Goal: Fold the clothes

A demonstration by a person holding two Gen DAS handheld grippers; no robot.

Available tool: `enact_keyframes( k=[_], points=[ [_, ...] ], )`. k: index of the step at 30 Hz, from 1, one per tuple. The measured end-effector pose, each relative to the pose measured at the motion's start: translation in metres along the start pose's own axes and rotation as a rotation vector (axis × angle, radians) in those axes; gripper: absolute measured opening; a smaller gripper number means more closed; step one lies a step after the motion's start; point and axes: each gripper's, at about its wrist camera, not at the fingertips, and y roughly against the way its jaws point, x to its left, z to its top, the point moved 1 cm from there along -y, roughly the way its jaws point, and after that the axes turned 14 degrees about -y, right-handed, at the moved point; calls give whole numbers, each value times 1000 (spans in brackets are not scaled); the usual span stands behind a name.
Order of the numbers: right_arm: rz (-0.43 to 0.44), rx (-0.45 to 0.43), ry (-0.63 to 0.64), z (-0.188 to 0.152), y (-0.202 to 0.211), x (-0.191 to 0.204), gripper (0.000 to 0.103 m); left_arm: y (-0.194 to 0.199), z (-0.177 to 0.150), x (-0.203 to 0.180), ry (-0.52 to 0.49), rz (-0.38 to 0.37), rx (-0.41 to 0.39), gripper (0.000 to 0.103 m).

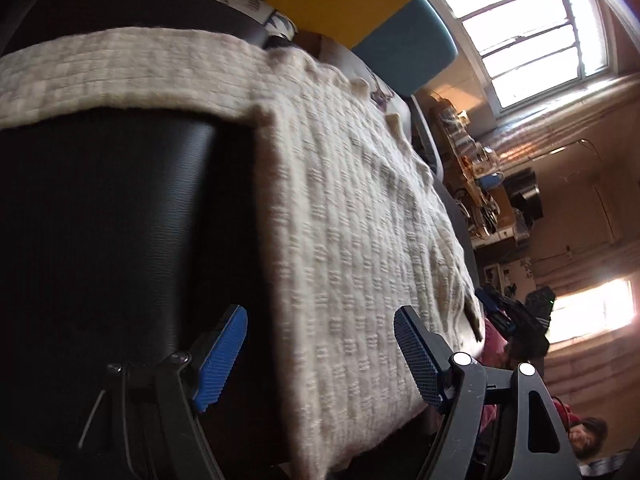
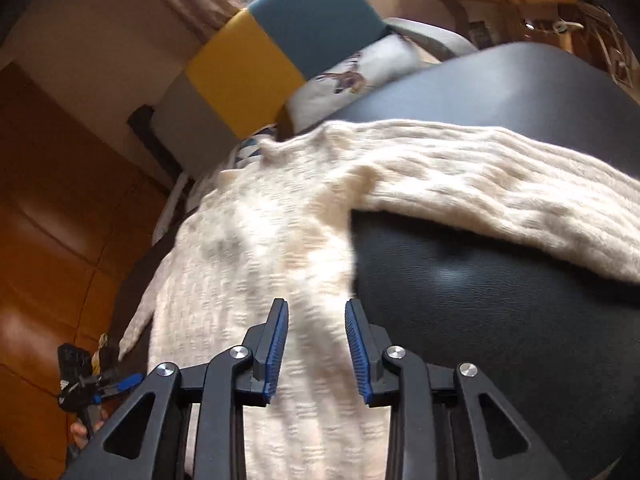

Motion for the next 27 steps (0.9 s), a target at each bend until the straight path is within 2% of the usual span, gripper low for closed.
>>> enact_keyframes(
  k=[3,7,10,11,12,13,14,15,17,20,22,24,27],
  points=[
    [9,142,108,-24,-31,42,33,-2,-10,2,-3,-7,7,77],
    [-54,252,169,-56,-73,58,33,-22,-23,-7,-31,-29,52,77],
    [-140,251,176,-69,-82,56,33,-33,-29,-19,-70,-20,38,77],
    [-159,245,166,-70,-82,52,33,-34,-29,-24,-84,-16,33,74],
    [-161,247,135,-71,-83,48,33,-37,-30,-28,-88,-18,32,65],
    [-164,248,104,-71,-84,44,33,-42,-30,-31,-96,3,39,39],
    [-165,250,75,-72,-85,40,34,-47,-29,-33,-106,57,53,15],
    [-158,256,62,-74,-85,41,34,-52,-28,-32,-106,94,65,10],
    [-141,270,35,-78,-85,42,35,-49,-23,-19,-64,122,57,8],
    [-20,336,9,-88,-90,44,35,-30,-11,3,-16,230,35,8],
    [64,362,-28,-92,-92,42,35,-18,-6,11,7,269,29,8],
    [113,327,-65,-88,-81,35,35,-11,-6,10,6,283,35,11],
    [152,212,-101,-67,-47,19,35,-1,-5,-2,-28,317,10,17]
  ],
)
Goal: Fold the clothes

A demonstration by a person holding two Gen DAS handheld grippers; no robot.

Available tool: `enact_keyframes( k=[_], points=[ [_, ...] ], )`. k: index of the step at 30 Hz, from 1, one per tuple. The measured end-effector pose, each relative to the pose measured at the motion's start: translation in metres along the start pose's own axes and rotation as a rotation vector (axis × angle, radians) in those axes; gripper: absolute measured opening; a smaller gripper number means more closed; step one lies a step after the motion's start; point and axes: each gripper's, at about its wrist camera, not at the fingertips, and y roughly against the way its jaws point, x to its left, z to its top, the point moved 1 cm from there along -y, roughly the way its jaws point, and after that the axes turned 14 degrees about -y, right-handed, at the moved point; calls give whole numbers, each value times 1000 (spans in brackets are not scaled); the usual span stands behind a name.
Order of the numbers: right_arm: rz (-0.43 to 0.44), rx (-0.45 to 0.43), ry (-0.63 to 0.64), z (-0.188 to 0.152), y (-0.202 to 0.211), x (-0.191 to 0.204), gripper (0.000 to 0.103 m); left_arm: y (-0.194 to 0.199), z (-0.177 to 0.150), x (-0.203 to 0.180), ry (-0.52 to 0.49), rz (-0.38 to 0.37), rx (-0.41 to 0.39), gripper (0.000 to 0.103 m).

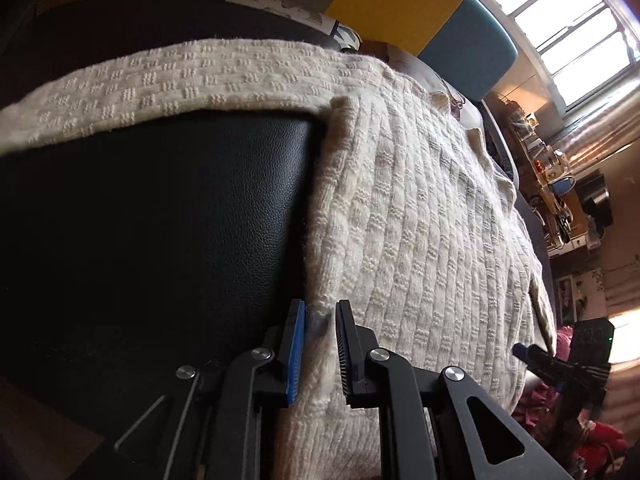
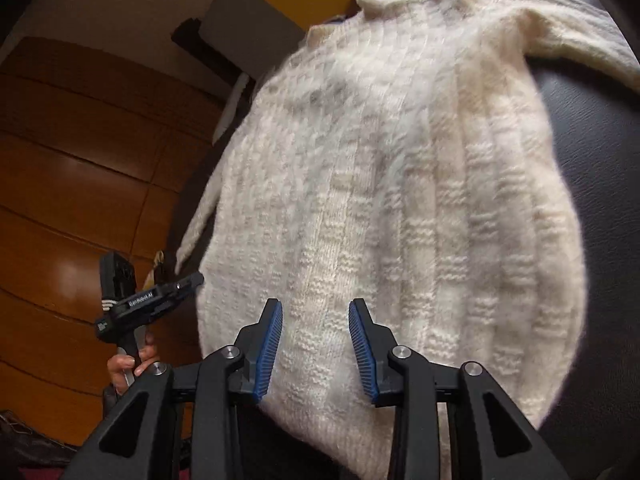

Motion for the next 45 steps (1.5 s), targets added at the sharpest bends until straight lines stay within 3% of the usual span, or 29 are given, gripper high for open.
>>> enact_keyframes(
  k=[5,10,13,17,22,23,26,31,34,36,37,40,42,45],
  points=[
    [100,-230,-221,36,91,-53,35,5,17,-49,-88,-110,-58,38],
    [209,-495,-550,39,178,-141,36,-33,41,-134,-301,-174,0,38],
    [216,-626,-707,28,219,-190,36,-57,64,-187,-419,-210,21,39],
    [153,-794,-882,12,269,-246,36,-85,98,-256,-570,-211,30,52],
    [108,-839,-1041,13,289,-289,40,-136,132,-323,-722,-189,72,56],
    [142,-837,-1045,17,285,-293,40,-148,137,-331,-734,-182,87,56],
    [236,-823,-1007,36,271,-296,41,-176,148,-341,-723,-167,127,56],
    [210,-829,-841,77,254,-276,43,-210,156,-338,-683,-158,176,56],
    [87,-761,-791,95,246,-266,38,-221,156,-330,-666,-154,195,56],
    [-67,-747,-728,101,244,-255,24,-224,157,-323,-656,-152,201,56],
    [-188,-739,-682,106,241,-247,7,-226,157,-320,-649,-151,206,56],
    [-525,-701,-450,127,227,-206,6,-230,157,-312,-643,-143,212,56],
    [-673,-699,-294,137,224,-173,6,-232,160,-308,-642,-133,217,57],
    [-837,-779,-137,139,238,-134,6,-233,164,-306,-646,-124,207,58]
  ],
)
